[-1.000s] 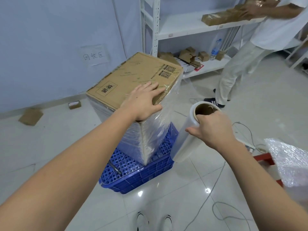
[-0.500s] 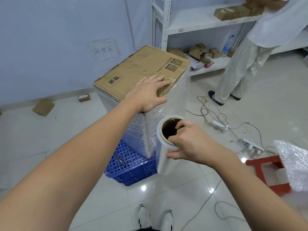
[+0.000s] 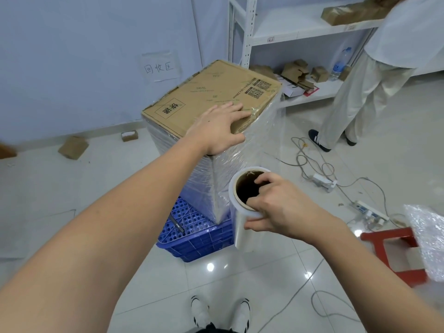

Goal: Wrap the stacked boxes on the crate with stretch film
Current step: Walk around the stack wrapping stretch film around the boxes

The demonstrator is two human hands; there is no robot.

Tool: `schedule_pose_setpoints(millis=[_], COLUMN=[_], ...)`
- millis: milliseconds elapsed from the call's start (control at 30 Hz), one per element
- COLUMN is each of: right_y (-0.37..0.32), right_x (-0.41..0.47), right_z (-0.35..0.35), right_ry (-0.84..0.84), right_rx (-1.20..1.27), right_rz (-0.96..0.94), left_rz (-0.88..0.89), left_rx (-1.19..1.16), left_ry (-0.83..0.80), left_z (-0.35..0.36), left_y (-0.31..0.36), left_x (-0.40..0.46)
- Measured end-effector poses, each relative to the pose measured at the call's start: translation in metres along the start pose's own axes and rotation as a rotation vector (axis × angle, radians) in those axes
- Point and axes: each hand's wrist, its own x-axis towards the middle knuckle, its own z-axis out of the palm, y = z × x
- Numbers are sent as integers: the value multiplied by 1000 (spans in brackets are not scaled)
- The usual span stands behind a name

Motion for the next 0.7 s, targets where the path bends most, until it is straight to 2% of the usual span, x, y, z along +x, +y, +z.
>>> schedule_pose_setpoints(millis=[300,700], right_y=[-33,-97], right_x=[0,26], right_z=[-6,0], right_ry=[-125,-94], right_rx=[-68,-105], right_rz=[83,216], left_rz=[17,94], left_rx=[2,-38], left_ry=[-2,33], left_z=[-3,-5], left_y=[0,-3], left_x=[-2,-5])
